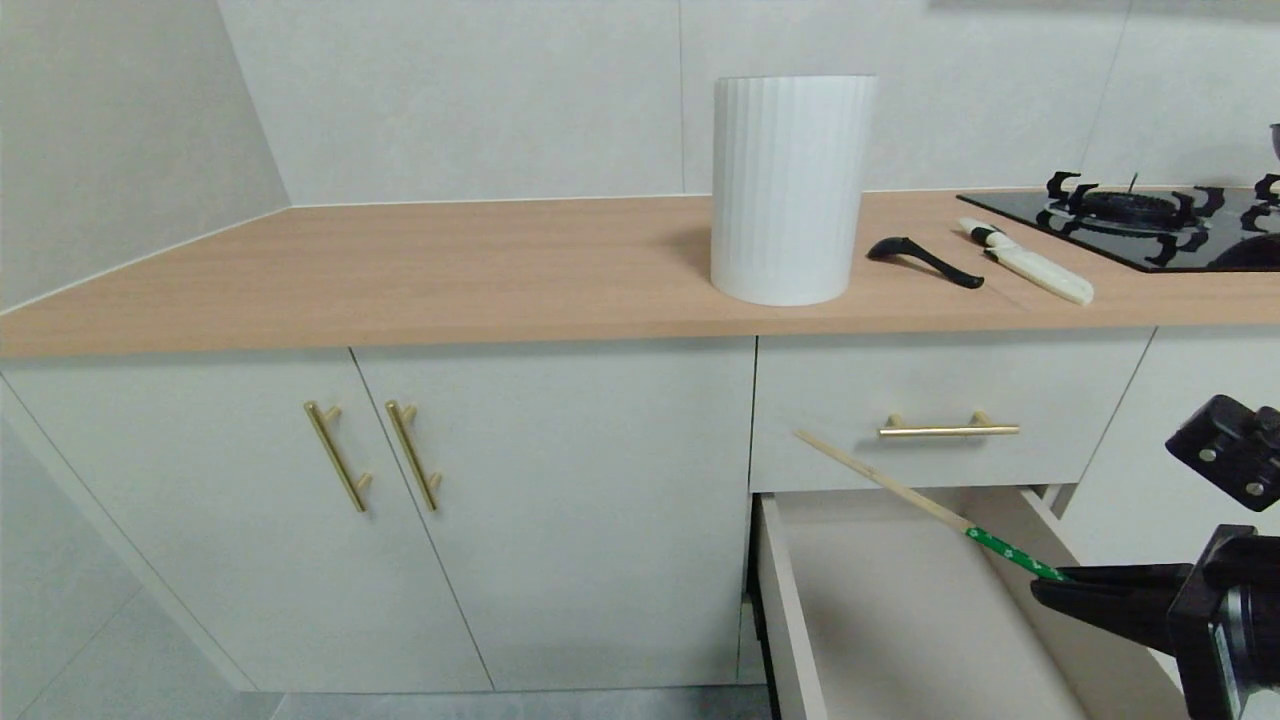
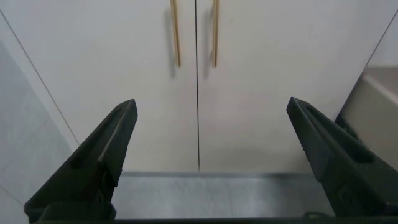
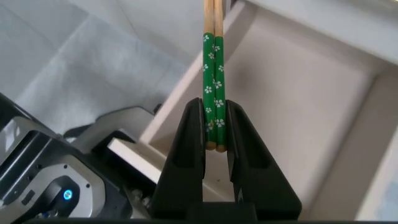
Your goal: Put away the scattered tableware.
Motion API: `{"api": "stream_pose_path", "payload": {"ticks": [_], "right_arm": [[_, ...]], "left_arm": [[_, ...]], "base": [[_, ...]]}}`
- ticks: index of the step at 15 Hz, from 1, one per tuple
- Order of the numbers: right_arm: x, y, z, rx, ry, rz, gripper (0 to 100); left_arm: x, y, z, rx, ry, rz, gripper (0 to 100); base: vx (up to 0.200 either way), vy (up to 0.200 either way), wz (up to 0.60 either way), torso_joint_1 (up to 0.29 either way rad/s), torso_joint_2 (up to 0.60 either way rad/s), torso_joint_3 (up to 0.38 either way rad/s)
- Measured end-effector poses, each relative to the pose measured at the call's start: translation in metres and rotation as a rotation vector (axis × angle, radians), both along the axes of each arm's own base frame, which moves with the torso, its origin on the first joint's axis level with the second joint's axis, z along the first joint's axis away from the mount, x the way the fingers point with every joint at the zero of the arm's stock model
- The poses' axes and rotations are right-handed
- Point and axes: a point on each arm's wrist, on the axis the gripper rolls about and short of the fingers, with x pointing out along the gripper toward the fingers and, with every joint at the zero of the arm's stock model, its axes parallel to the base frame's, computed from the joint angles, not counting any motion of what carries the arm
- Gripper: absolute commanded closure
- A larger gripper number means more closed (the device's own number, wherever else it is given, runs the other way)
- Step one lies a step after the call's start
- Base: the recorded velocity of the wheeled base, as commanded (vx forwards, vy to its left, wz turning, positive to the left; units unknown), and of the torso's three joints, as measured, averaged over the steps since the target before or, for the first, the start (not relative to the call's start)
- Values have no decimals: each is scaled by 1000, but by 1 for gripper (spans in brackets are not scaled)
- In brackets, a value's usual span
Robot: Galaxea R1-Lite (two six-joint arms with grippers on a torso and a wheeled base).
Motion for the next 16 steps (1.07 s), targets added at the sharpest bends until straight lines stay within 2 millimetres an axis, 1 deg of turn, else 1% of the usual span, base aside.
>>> {"api": "stream_pose_path", "payload": {"ticks": [3,8,10,13,16], "right_arm": [[2,1,-7,-32,17,16,100],[7,5,-14,-51,49,18,100],[14,8,-20,-70,83,12,100],[34,18,-33,-90,181,-45,100],[62,32,-50,-63,310,-152,100]], "left_arm": [[0,0,0,0,0,0,0],[0,0,0,0,0,0,0],[0,0,0,0,0,0,0],[0,0,0,0,0,0,0],[0,0,0,0,0,0,0]], "base": [[0,0,0,-41,168,118],[0,0,0,0,0,0],[0,0,0,0,0,0],[0,0,0,0,0,0],[0,0,0,0,0,0]]}}
